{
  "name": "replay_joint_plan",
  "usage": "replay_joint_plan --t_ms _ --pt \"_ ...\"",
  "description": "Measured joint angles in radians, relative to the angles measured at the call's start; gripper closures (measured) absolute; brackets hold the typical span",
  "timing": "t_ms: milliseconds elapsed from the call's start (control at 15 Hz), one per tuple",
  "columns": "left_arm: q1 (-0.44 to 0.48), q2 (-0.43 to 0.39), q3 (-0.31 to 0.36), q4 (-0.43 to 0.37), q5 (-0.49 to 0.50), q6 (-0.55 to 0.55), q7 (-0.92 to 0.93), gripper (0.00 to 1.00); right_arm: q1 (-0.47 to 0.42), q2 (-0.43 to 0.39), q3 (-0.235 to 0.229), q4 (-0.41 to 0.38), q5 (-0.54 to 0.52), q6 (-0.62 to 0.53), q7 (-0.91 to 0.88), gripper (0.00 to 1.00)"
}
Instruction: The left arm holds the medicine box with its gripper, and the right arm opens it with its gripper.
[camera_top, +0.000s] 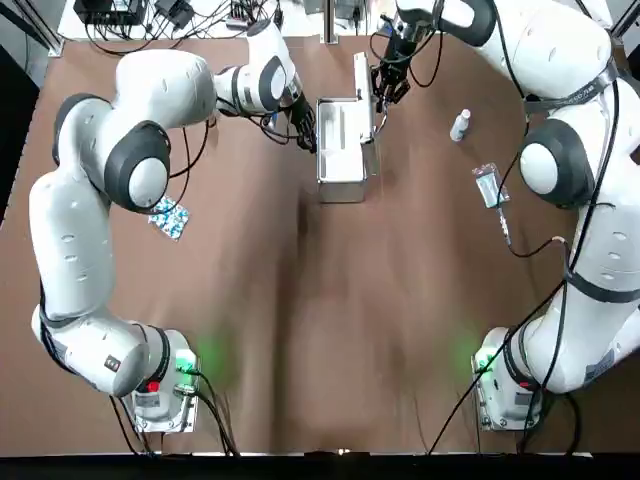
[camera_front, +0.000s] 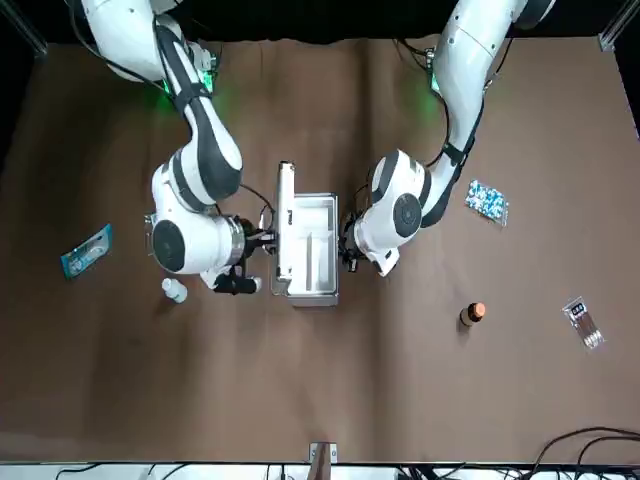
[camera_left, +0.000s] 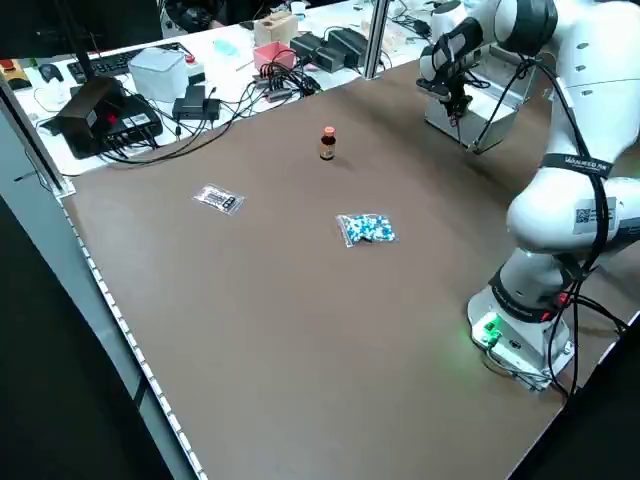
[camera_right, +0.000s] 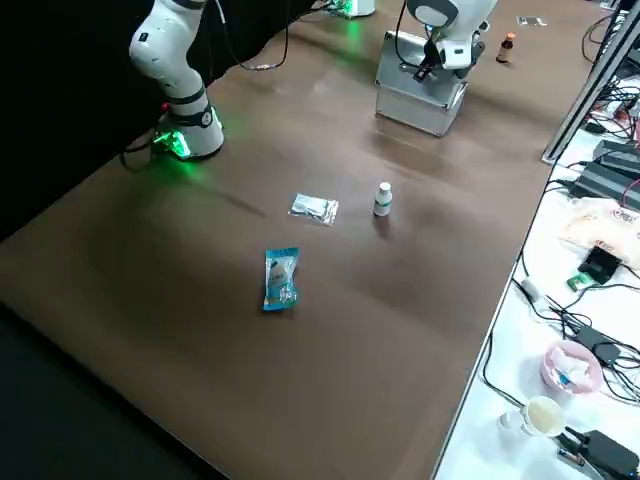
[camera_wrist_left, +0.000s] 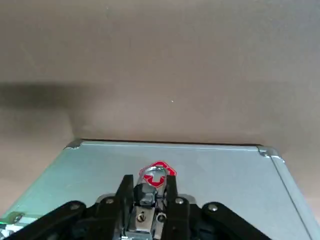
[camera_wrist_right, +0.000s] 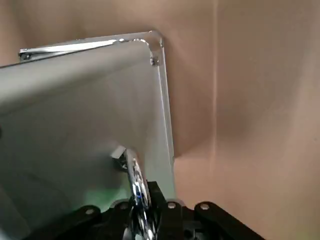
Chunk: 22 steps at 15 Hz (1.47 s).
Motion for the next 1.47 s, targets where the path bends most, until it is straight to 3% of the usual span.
replay_joint_plan --t_ms 400,667,933,1000,1267,1467 --pt "0.000 0.000 0.000 -0.001 0.000 0.000 0.000 0.70 -0.011 0.005 0.000 -0.001 0.005 0.000 -0.029 0.90" --pt "0.000 0.000 0.000 -0.001 0.000 0.001 0.000 0.70 -0.023 0.005 -0.002 0.001 0.007 0.006 -0.041 0.76" --pt "0.000 0.000 0.001 -0.001 0.000 0.002 0.000 0.69 -0.031 0.005 -0.002 0.001 0.009 -0.002 -0.053 0.71" --pt "0.000 0.000 0.001 -0.001 0.000 0.005 0.000 0.64 -0.034 0.005 -0.002 0.001 0.009 -0.003 -0.055 0.71" --pt "-0.001 0.001 0.000 -0.002 0.000 0.005 0.000 0.24 -0.045 0.005 -0.002 0.001 0.010 -0.012 -0.066 0.71" --pt "-0.003 0.001 0.000 -0.002 0.000 0.005 0.000 0.01 -0.052 0.005 -0.003 0.001 0.010 -0.014 -0.077 0.71"
